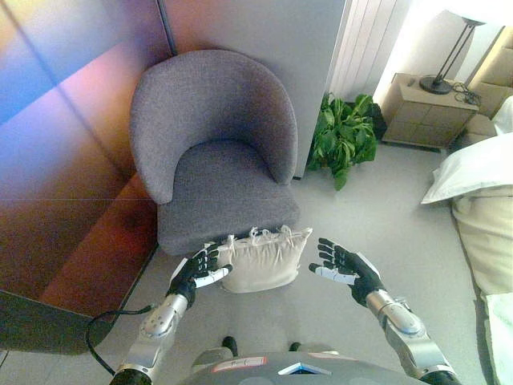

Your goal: Pick up the pillow and put it on the sofa.

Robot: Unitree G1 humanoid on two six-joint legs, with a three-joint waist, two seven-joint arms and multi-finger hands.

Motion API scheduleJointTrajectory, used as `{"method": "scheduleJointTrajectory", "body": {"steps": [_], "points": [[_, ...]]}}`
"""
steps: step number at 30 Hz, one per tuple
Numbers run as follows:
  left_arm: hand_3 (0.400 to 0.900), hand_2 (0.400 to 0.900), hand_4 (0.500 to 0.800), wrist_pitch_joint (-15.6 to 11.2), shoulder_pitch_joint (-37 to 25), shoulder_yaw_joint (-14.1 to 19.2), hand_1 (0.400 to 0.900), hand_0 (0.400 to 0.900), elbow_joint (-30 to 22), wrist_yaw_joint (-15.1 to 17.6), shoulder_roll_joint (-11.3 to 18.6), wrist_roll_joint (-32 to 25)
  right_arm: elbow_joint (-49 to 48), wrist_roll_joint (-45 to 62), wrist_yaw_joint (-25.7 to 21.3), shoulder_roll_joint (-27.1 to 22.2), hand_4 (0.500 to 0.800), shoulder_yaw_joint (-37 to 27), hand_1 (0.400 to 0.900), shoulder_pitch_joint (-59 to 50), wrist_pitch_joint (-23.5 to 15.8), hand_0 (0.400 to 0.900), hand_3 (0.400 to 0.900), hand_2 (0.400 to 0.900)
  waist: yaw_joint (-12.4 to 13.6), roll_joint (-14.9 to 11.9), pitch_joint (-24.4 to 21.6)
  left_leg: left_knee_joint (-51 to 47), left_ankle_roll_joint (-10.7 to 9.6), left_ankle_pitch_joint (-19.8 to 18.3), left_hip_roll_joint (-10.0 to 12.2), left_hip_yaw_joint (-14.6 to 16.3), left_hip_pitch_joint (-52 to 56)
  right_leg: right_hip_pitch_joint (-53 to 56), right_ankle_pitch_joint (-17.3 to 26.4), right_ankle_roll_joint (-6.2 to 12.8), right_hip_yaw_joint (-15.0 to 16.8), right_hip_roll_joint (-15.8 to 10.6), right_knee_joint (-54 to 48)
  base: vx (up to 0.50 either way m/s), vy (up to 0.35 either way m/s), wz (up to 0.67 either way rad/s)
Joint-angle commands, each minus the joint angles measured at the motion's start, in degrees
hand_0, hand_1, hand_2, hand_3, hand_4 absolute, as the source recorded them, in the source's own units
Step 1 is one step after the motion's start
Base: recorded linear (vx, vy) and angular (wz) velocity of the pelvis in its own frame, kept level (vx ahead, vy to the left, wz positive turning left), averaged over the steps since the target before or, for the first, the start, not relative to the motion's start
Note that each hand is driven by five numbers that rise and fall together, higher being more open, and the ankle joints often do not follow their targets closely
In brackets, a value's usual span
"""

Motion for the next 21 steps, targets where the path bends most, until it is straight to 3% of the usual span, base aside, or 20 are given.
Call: {"method": "scheduleJointTrajectory", "body": {"steps": [1,21], "points": [[0.900,0.900,0.800,-4.6,-5.7,2.2,0.900,0.900,-2.1,0.1,1.5,0.6,-2.8,-0.2,-0.1,-0.4,0.800,0.1,0.900,-4.7,-4.1,0.900,0.900,0.900,1.4,-2.6,-0.2,6.5,0.5,-9.9,0.0,0.9,0.0,-1.6,0.6,2.38,-1.5,-0.7,1.0,0.00,0.000,0.00],[0.900,0.900,0.800,-4.3,-5.7,1.9,0.900,0.900,-1.9,-0.6,1.5,0.2,-3.4,-0.2,0.2,-0.9,0.800,-0.4,0.900,-4.3,-4.1,0.900,0.900,0.900,1.0,-2.6,0.2,6.9,0.2,-10.2,0.6,1.0,0.2,-1.3,0.1,2.12,-1.3,-0.2,0.9,0.00,-0.002,0.00]]}}
